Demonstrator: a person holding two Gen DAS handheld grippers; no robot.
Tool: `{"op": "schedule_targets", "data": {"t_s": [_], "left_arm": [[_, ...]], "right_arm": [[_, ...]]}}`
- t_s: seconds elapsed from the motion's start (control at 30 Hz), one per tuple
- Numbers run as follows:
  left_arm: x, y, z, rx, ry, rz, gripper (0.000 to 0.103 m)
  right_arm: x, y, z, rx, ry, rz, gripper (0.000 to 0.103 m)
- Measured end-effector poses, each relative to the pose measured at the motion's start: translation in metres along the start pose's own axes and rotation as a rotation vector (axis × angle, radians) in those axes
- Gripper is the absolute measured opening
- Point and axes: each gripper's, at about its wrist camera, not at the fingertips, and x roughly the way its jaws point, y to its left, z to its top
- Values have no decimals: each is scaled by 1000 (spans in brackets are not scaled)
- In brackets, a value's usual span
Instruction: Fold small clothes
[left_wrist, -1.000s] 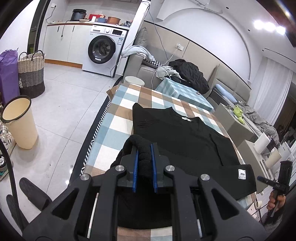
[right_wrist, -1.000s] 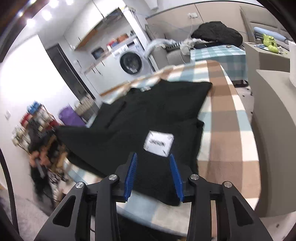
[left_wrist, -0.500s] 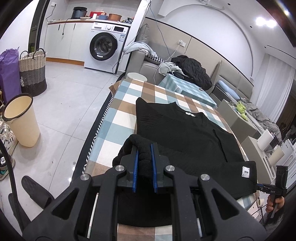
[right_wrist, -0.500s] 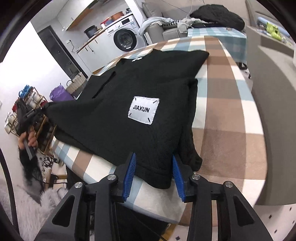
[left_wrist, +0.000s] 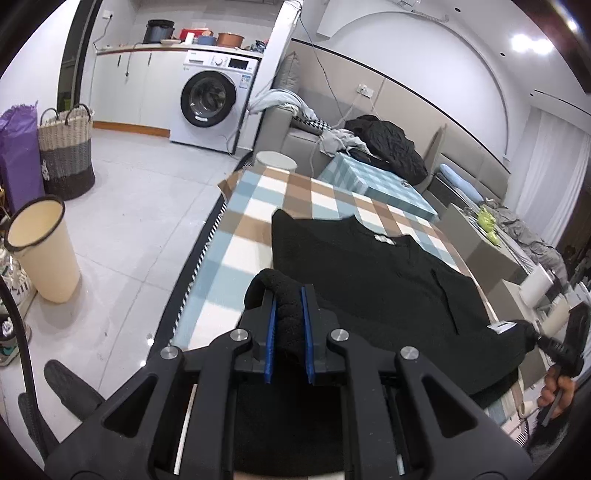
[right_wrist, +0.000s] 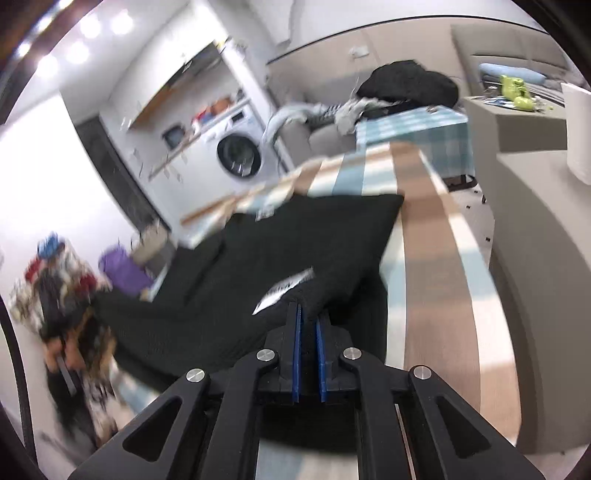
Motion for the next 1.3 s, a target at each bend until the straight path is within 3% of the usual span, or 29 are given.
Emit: {"op": "schedule_targets", "data": {"t_s": [0.2,0.37,0.47,0.53,0.6,0.67,0.73,0.8,0.9,1.17,1.23,1.3], "left_arm": [[53,2,32,-44,11,17,10],[115,15,44,-117,80,13,11],[147,23,42,-136,166,48,18],[157,27,39,-142,201,51,24],[155,30,36,-147,199,39,35],[146,31,32,-136,171,58,59],[134,33,29,-120,139,77,66],[126,34,25,-110,156,79,66],[113,31,18,-85,169,46,66],[115,3,5,25,223,-20,66],[115,-3,6,40,211,-39,66],[115,-4,9,40,198,-43,66]], "right_arm": [[46,-19,54,169,-30,23,7],[96,-37,81,269,5,-104,7],[114,-50,86,303,62,-163,17],[116,-57,84,330,87,-155,27],[106,-56,81,307,69,-152,46],[94,-54,77,270,51,-154,48],[86,-54,72,245,60,-149,48],[79,-55,67,238,69,-152,48],[75,-53,59,235,99,-89,48],[119,-42,56,263,223,11,48],[132,-36,64,273,223,42,48],[139,-32,75,291,167,85,48]]}}
